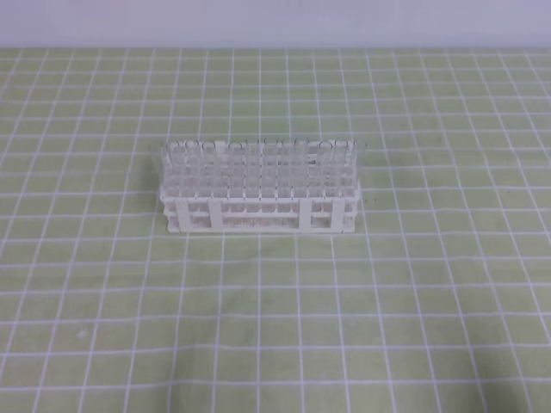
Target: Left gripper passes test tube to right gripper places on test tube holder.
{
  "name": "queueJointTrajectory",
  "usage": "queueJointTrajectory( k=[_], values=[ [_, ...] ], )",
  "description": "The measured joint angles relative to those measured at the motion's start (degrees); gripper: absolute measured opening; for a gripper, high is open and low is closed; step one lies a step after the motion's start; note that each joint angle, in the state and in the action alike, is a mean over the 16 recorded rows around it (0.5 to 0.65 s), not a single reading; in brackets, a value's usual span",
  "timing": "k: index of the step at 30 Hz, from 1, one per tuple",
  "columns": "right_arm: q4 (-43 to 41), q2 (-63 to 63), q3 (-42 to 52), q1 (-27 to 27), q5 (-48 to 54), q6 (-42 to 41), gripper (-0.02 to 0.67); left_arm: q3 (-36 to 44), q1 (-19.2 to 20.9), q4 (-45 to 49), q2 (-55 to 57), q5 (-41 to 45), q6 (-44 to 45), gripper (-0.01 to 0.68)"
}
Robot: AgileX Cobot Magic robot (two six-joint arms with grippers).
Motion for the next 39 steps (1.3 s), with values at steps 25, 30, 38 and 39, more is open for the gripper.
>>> queueJointTrajectory(
  k=[25,30,38,39],
  values=[
    [0.00,0.06,0.00,0.00,0.00,0.00,-0.018,-0.36,1.31,0.83,0.04,5.13,-0.05,-0.003],
    [0.00,0.10,0.00,0.00,0.00,0.00,-0.018,-0.36,1.31,0.83,0.01,5.15,-0.14,-0.003],
    [0.00,0.13,0.00,0.00,0.00,0.00,-0.018,-0.26,1.33,0.84,-0.35,5.04,-0.19,-0.003],
    [0.00,0.13,0.00,0.00,0.00,0.00,-0.018,-0.26,1.33,0.84,-0.35,5.04,-0.19,-0.003]
  ],
)
